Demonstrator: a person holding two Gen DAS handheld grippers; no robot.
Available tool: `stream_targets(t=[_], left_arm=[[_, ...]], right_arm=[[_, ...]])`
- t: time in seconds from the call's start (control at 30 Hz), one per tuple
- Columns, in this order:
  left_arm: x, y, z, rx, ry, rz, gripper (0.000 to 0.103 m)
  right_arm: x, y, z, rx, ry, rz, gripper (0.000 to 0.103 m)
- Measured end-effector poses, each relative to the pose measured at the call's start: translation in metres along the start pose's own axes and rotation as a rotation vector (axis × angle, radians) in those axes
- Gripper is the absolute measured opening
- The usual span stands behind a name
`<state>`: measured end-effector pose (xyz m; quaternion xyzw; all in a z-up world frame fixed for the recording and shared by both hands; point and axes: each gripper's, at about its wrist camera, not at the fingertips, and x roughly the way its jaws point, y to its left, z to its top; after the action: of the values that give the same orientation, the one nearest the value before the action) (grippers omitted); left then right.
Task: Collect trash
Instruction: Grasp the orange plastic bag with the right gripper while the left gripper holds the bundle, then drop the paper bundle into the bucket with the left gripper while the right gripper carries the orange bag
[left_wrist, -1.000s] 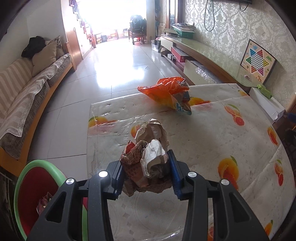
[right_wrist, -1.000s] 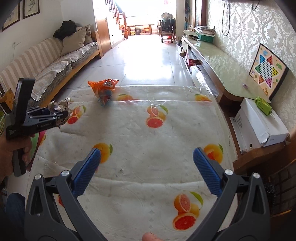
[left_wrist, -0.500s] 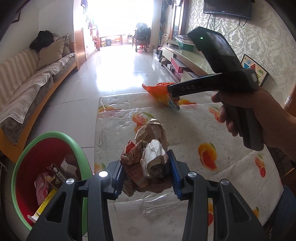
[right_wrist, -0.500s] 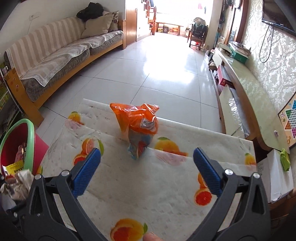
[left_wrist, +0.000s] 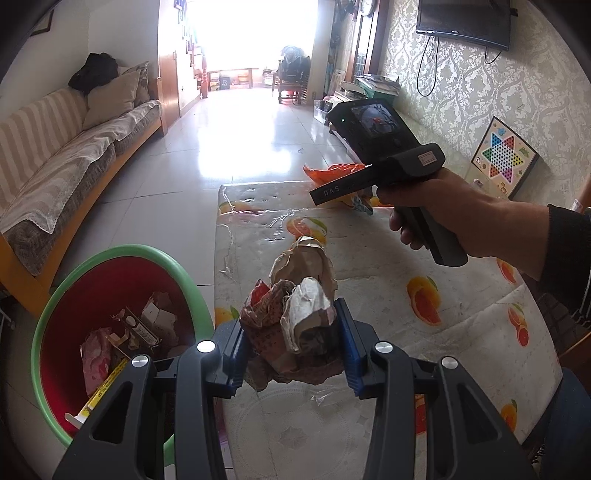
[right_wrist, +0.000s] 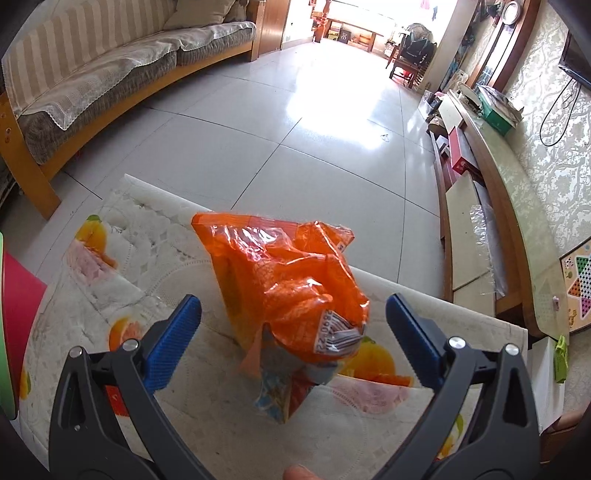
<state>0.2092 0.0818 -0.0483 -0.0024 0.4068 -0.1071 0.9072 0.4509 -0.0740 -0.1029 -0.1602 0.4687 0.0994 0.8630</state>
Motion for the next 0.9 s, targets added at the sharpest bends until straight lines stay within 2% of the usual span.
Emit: stream_targets(t=[0.27, 0.43, 0.6, 0.77, 0.9], left_arm=[[0.0, 0.001, -0.005, -0.018, 0.006, -0.005, 0.039], [-0.001, -0.001, -0.007, -0.02, 0.004, -0.006, 0.039], [-0.003, -0.001, -0.007, -0.017, 0.006, -0.011, 0.039], [-0.007, -0.002, -0.006, -0.018, -0.002, -0.014, 0.039], [-0.011, -0.006, -0.007, -0.014, -0.007, -0.026, 0.039]], right_arm=[[0.016, 0.005, 0.007, -0.007, 0.027, -0.004, 0.098], [0.022, 0.007, 0.006, -0.011, 0.06, 0.015, 0.077], [0.018, 0.013, 0.004, -0.033, 0.047, 0.014, 0.068], [0.004, 0.018, -0.002, -0.056, 0.02, 0.013, 0.065], [-0.025, 0.016, -0.012, -0.031, -0.02, 0.009, 0.065]])
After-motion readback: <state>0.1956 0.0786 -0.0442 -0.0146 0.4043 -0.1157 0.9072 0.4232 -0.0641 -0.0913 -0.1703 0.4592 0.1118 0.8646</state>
